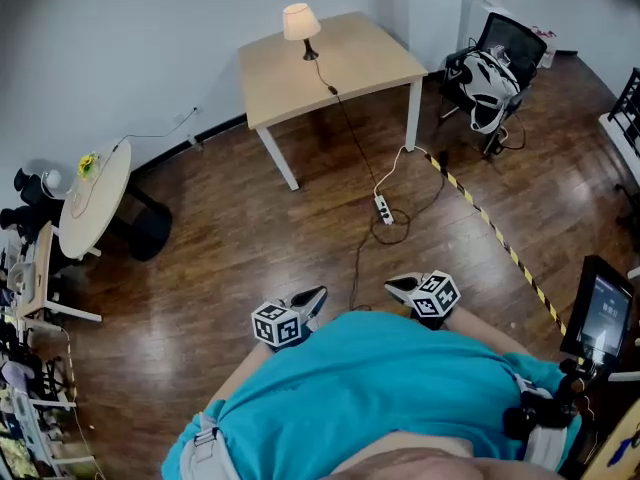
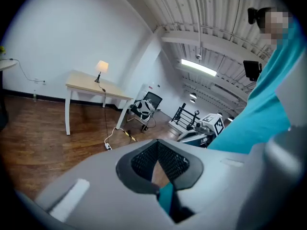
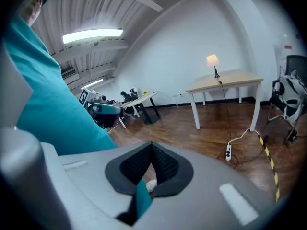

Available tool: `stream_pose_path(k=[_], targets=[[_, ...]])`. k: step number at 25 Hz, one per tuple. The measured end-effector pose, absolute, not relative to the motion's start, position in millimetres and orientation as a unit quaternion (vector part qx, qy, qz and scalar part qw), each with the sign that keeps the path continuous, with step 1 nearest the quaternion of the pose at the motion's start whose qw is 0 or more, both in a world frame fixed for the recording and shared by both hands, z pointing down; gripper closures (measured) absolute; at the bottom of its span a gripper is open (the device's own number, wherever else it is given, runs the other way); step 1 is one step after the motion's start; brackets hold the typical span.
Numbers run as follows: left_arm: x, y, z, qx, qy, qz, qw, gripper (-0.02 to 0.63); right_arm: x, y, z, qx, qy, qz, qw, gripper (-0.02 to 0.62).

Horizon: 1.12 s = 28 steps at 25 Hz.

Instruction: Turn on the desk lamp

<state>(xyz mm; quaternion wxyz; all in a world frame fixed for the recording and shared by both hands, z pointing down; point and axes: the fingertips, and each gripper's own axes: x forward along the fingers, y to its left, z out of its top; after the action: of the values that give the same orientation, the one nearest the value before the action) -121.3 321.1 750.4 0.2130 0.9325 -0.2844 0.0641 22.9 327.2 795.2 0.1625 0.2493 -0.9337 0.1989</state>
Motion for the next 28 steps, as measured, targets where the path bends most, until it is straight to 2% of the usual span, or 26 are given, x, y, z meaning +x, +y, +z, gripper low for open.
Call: stream_pose_path(k=[6, 10, 14, 16, 22, 28], targets=[[-174, 347, 709, 0.942, -0.292, 0.016, 0.166, 0.577, -39, 340, 724, 0.245, -0.951, 0.153, 0.114, 0.594], [-226, 390, 692, 0.940, -0.302, -0.004, 0.159, 0.577, -95, 374, 692, 0.229, -0.946, 0.221, 0.058, 0.595], [-279, 409, 691, 0.925, -0.321, -0.027, 0.203, 0.577, -153, 407, 703, 0.194, -0.951, 0.211, 0.113, 0.595], [-296, 405, 690, 0.920, -0.328, -0.040, 0.213, 0.577, -162, 404, 701, 0.197, -0.951, 0.207, 0.115, 0.595], [-303, 406, 687, 0.925, -0.318, -0.036, 0.205, 0.577, -165, 405, 702, 0.201, -0.949, 0.218, 0.111, 0.595], [-295, 406, 696, 0.919, -0.322, -0.043, 0.225, 0.577, -161, 405, 708, 0.192, -0.950, 0.211, 0.125, 0.595]])
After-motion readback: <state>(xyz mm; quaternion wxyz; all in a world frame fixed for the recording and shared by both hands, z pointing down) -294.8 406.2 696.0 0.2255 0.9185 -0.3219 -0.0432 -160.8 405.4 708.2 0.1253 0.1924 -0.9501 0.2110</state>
